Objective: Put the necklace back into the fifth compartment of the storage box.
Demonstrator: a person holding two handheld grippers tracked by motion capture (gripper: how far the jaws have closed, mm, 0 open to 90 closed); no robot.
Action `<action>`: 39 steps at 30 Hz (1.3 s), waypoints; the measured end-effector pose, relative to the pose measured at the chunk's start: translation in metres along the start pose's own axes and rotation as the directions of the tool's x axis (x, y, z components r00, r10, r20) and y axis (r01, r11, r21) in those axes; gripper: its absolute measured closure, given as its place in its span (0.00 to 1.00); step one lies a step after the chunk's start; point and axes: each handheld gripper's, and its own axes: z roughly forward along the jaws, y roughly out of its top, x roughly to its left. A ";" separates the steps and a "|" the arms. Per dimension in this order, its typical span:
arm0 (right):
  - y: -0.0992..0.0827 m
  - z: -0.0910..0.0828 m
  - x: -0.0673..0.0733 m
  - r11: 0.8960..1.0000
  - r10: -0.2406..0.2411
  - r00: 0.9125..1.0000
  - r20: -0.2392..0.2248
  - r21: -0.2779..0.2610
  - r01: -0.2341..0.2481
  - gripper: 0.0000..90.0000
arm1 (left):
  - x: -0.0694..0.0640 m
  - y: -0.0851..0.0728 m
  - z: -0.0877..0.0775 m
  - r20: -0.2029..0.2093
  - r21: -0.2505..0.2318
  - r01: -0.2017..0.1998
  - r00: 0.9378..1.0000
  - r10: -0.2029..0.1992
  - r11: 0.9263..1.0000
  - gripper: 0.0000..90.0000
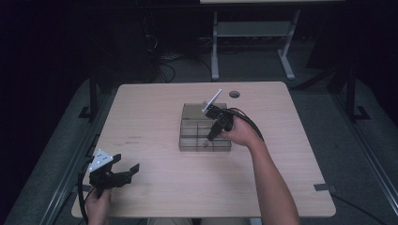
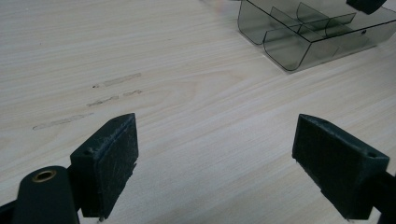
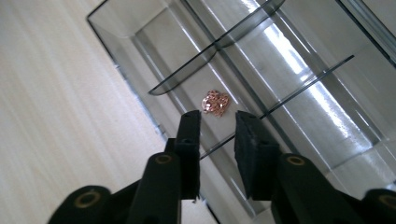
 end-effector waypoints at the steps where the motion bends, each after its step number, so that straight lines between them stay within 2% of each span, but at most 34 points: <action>1: -0.001 -0.002 0.001 1.000 -0.005 1.000 -0.002 -0.006 0.005 0.76 | 0.000 0.000 0.000 0.001 0.001 0.000 1.000 0.000 1.000 0.16; 12: -0.014 -0.022 0.005 0.999 -0.017 1.000 0.003 -0.049 0.017 0.70 | -0.001 0.000 0.000 0.001 0.003 -0.004 1.000 0.004 1.000 0.16; 20: -0.026 -0.032 0.005 0.998 -0.014 1.000 0.011 -0.060 0.014 0.61 | -0.001 0.000 0.000 0.001 0.003 -0.007 1.000 0.007 1.000 0.16; 30: -0.047 -0.042 0.005 0.997 -0.005 1.000 -0.003 -0.081 0.004 0.51 | -0.001 0.000 -0.001 -0.003 0.001 -0.002 1.000 0.002 1.000 0.16; 39: -0.070 -0.051 0.006 0.994 -0.004 1.000 0.001 -0.110 0.004 0.48 | -0.001 0.000 -0.001 -0.003 0.000 -0.004 1.000 0.004 1.000 0.16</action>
